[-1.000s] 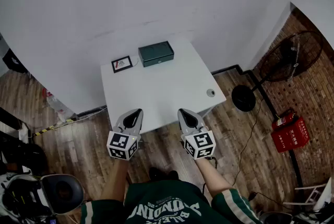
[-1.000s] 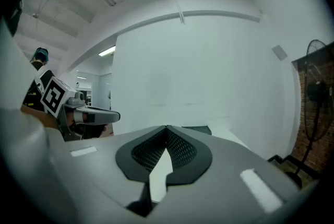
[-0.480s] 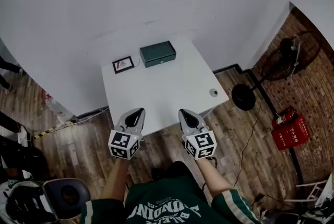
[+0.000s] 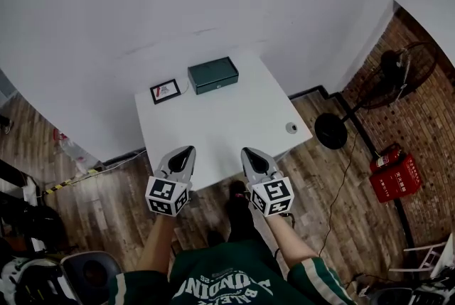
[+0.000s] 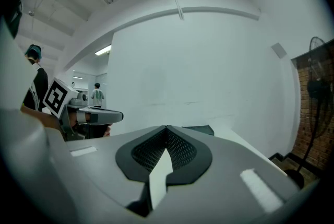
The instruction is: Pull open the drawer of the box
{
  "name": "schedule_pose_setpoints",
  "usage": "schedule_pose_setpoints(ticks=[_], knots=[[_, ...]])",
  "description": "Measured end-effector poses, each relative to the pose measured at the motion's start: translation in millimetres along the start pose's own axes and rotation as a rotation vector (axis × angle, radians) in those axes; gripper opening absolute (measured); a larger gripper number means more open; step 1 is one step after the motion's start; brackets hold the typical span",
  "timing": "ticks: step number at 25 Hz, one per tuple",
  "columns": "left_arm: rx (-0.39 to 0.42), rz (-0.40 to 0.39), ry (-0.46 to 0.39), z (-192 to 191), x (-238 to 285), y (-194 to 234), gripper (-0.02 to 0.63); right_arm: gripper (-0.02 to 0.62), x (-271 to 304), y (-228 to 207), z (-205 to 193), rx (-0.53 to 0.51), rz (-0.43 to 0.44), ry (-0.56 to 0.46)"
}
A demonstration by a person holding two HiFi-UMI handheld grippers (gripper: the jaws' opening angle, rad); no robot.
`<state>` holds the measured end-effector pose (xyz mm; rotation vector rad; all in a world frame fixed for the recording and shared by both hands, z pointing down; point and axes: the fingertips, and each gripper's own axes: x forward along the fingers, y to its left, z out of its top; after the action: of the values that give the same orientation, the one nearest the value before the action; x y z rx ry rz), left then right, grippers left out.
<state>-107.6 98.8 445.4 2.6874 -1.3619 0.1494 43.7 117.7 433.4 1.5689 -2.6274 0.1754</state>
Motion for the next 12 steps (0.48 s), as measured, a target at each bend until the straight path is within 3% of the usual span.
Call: schedule_pose_setpoints(ticks=[12], knots=[[-0.015,0.028,0.012,7.0,76.8,44.4,0.052,0.000,86.3,-50.5,5.6,0.010,0.040,0.020]])
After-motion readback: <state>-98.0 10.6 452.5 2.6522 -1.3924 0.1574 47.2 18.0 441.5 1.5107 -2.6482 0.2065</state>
